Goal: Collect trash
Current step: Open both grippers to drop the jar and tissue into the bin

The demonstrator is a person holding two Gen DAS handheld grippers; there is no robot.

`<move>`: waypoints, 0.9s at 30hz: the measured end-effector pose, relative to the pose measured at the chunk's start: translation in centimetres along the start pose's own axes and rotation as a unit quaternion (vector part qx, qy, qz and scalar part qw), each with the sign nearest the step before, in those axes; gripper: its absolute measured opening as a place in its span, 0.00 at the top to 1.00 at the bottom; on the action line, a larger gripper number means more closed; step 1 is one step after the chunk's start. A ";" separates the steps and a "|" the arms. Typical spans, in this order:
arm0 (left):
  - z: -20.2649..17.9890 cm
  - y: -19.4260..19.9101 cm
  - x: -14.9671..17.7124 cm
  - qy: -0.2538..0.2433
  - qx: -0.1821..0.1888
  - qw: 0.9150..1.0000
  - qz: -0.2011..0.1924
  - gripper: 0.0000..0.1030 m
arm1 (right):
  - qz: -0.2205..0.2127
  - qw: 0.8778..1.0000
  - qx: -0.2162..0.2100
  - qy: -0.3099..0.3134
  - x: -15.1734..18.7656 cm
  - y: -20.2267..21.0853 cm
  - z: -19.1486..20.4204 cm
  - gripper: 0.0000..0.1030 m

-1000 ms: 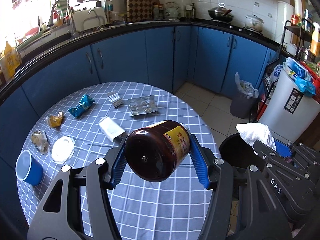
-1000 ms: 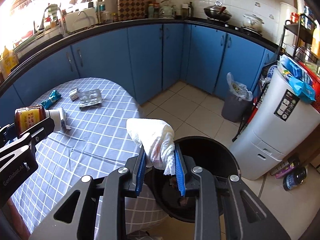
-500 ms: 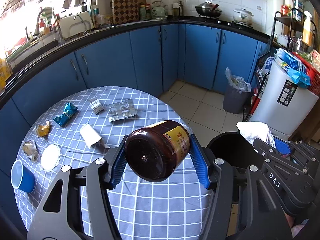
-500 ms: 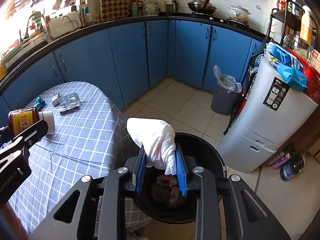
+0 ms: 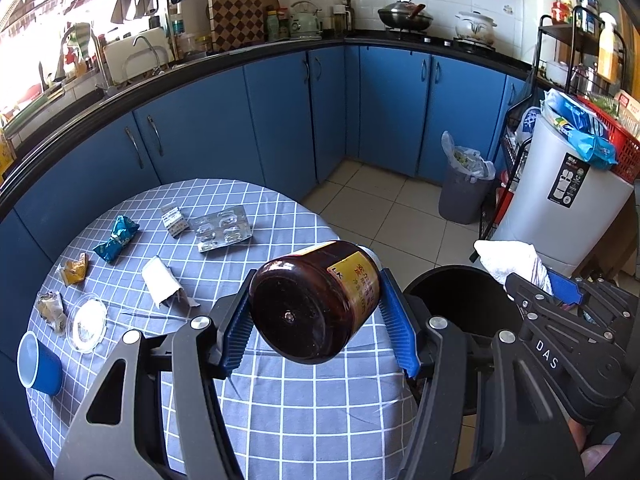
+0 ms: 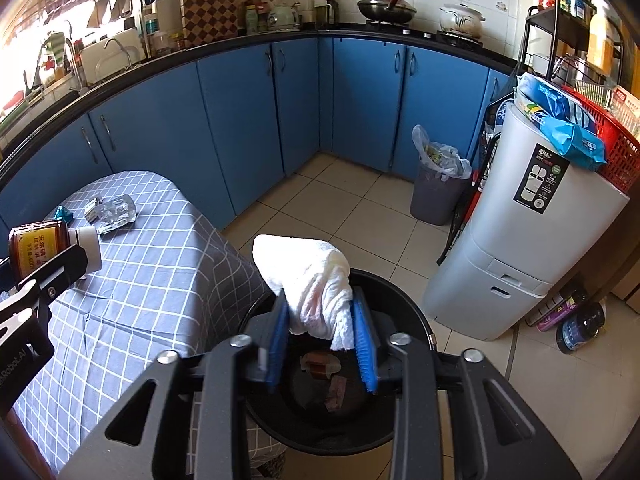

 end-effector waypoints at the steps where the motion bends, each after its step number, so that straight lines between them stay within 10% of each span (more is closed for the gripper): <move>1: -0.1 0.0 0.0 -0.001 0.001 1.000 0.000 0.43 | -0.002 1.000 0.003 0.000 0.0 0.1 -0.1 0.56; 4: -0.1 -0.1 -0.1 -0.001 0.002 1.000 -0.001 0.43 | -0.027 1.000 0.007 0.000 -0.2 0.9 -0.3 0.27; 27: -1.7 0.2 -0.6 -0.012 0.017 1.000 -0.007 0.42 | -0.023 1.000 0.016 -0.011 -0.2 0.8 -1.4 0.26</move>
Point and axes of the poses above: each gripper's, at about its wrist camera, not at the fingertips, and y roughly against the way its jaws point, z to its left, x to its underside, the point moved 3 cm from there along -y, roughly the way its jaws point, and after that the axes turned 14 degrees about -x, right-handed, at the moved point
